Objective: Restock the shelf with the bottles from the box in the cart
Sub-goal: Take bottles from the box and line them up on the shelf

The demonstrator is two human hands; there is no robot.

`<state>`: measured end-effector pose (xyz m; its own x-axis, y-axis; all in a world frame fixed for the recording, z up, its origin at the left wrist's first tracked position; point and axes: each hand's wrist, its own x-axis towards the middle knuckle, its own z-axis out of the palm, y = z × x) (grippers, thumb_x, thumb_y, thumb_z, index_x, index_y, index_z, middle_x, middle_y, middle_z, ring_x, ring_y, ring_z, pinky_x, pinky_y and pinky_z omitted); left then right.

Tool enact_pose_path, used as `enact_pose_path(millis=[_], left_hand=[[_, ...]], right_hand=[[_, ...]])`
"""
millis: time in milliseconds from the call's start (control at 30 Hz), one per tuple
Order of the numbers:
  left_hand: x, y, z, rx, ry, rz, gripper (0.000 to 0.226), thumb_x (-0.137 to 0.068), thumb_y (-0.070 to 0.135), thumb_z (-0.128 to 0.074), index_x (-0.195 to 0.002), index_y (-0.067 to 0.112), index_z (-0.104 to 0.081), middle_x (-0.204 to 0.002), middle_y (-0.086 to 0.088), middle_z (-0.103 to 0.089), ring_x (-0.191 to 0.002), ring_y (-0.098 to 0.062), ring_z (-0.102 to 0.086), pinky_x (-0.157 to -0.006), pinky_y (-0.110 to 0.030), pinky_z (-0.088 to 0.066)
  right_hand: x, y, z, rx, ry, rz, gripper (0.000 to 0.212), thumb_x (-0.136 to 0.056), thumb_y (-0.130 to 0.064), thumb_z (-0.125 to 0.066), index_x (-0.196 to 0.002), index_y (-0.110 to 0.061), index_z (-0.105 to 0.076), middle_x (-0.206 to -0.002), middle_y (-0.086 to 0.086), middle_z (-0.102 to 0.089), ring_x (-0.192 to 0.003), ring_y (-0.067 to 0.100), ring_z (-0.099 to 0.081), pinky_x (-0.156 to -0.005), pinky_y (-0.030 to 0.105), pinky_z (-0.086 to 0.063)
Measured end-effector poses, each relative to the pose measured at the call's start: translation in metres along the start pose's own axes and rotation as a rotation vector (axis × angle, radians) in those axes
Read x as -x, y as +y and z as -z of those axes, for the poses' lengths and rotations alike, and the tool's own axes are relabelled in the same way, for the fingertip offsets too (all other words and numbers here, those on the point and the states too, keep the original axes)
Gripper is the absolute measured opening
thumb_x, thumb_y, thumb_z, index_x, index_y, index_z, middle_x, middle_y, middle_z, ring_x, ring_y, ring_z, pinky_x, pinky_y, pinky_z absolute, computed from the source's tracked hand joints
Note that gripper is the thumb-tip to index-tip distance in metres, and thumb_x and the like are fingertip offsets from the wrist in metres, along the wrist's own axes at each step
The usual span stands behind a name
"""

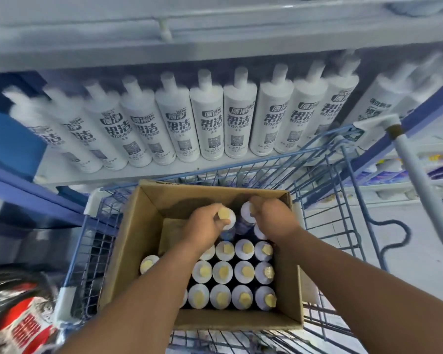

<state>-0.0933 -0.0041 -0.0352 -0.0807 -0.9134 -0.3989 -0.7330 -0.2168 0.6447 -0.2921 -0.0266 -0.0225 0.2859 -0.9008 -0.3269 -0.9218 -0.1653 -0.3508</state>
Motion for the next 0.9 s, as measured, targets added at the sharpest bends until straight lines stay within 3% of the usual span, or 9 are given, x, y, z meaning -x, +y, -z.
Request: enact_pose_path(millis=[100, 167, 300, 433, 500, 600, 733, 900], left_hand=[[0.018, 0.023, 0.034, -0.004, 0.079, -0.042, 0.046, -0.090, 0.034, -0.069, -0.134, 0.024, -0.059, -0.120, 0.001, -0.066, -0.107, -0.018, -0.061, -0.084, -0.029, -0.046], [0.032, 0.039, 0.056, 0.005, 0.127, -0.057, 0.038, -0.090, 0.036, -0.070, -0.126, 0.027, -0.062, -0.111, 0.006, -0.067, -0.100, -0.016, -0.061, -0.080, -0.030, -0.047], [0.058, 0.071, 0.100, 0.105, 0.227, -0.067, 0.024, -0.086, 0.037, -0.072, -0.108, 0.033, -0.065, -0.100, 0.008, -0.069, -0.093, -0.014, -0.064, -0.082, -0.034, -0.052], [0.084, 0.113, 0.142, 0.174, 0.366, -0.101, 0.011, -0.088, 0.032, -0.071, -0.098, 0.034, -0.065, -0.097, 0.009, -0.069, -0.089, -0.009, -0.064, -0.068, -0.024, -0.046], [0.095, 0.133, 0.160, 0.217, 0.417, -0.122, 0.015, -0.090, 0.035, -0.069, -0.105, 0.035, -0.067, -0.103, 0.009, -0.070, -0.093, -0.008, -0.066, -0.073, -0.029, -0.054], [0.111, 0.160, 0.183, 0.208, 0.490, -0.155, 0.019, -0.091, 0.041, -0.066, -0.110, 0.038, -0.067, -0.108, 0.011, -0.070, -0.098, -0.009, -0.065, -0.086, -0.039, -0.055], [0.125, 0.194, 0.210, 0.188, 0.558, -0.211, 0.018, -0.092, 0.039, -0.064, -0.109, 0.035, -0.067, -0.106, 0.010, -0.069, -0.096, -0.012, -0.065, -0.087, -0.042, -0.055], [0.127, 0.223, 0.240, 0.356, 0.625, -0.243, 0.018, -0.084, 0.038, -0.070, -0.101, 0.033, -0.073, -0.103, 0.013, -0.073, -0.098, -0.008, -0.067, -0.093, -0.043, -0.054]], right_hand=[[0.015, -0.014, 0.040, -0.075, 0.067, 0.046, 0.006, -0.088, -0.003, -0.051, -0.091, -0.008, -0.053, -0.085, 0.010, -0.055, -0.075, 0.029, -0.053, -0.066, 0.038, -0.047], [0.027, -0.026, 0.068, -0.089, 0.118, 0.122, 0.010, -0.087, -0.002, -0.053, -0.086, -0.011, -0.052, -0.086, 0.010, -0.055, -0.079, 0.031, -0.055, -0.066, 0.036, -0.043], [0.049, -0.047, 0.124, -0.108, 0.215, 0.265, 0.017, -0.084, 0.002, -0.057, -0.101, 0.001, -0.063, -0.095, 0.014, -0.064, -0.088, 0.032, -0.060, -0.072, 0.036, -0.044], [0.065, -0.066, 0.183, -0.180, 0.340, 0.321, 0.026, -0.091, -0.016, -0.062, -0.116, -0.010, -0.064, -0.108, 0.006, -0.065, -0.099, 0.023, -0.060, -0.083, 0.034, -0.049], [0.068, -0.074, 0.208, -0.213, 0.330, 0.352, 0.029, -0.091, -0.020, -0.064, -0.120, -0.017, -0.063, -0.112, 0.001, -0.065, -0.099, 0.017, -0.059, -0.083, 0.029, -0.047], [0.073, -0.086, 0.240, -0.197, 0.312, 0.409, 0.029, -0.092, -0.022, -0.064, -0.121, -0.021, -0.063, -0.111, -0.001, -0.064, -0.097, 0.015, -0.058, -0.079, 0.026, -0.044], [0.080, -0.099, 0.275, -0.213, 0.362, 0.452, 0.030, -0.091, -0.023, -0.066, -0.120, -0.023, -0.063, -0.108, -0.005, -0.066, -0.091, 0.011, -0.058, -0.080, 0.026, -0.046], [0.078, -0.114, 0.314, -0.432, 0.362, 0.434, 0.028, -0.087, -0.018, -0.071, -0.109, -0.030, -0.059, -0.094, -0.007, -0.065, -0.083, 0.010, -0.062, -0.072, 0.023, -0.050]])
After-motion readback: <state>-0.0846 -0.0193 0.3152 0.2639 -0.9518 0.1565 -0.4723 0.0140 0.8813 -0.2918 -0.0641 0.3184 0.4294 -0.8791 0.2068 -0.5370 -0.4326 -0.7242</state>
